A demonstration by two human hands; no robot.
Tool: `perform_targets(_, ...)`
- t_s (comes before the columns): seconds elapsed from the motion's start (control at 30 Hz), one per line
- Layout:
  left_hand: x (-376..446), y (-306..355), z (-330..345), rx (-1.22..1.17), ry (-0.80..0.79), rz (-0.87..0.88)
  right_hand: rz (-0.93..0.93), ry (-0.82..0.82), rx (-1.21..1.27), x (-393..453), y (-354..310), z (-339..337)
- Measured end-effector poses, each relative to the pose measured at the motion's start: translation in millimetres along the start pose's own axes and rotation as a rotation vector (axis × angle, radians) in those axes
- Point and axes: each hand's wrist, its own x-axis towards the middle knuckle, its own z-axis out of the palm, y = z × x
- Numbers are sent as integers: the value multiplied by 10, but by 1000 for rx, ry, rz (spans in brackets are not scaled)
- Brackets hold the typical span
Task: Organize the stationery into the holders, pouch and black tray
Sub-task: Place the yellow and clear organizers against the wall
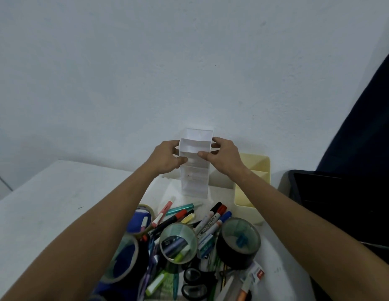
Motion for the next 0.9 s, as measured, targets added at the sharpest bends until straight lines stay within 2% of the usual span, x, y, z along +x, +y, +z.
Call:
perform_targets(0.2,-13,3,101,169,76,1,0,44,-37,-26,-33,40)
perform_targets(0.37,-131,78,48,201,22,-46,-55,136,-96,-214,-41,57)
perform_targets(0.47,-216,148,-48,247,39,-76,-35,124,-98,-352,-72,33)
perform_targets(0.57,-451,245,-189,310,26,-89,-101,90,-139,-572,-167,47)
perform_targets(0.7,-918,324,-401,364,4,-121,-255,-93,-230,-892,-333,128)
perform_targets(0.9,-1709,193,-510,566,-231,-254,-392,-618,-438,-1368,-458,199)
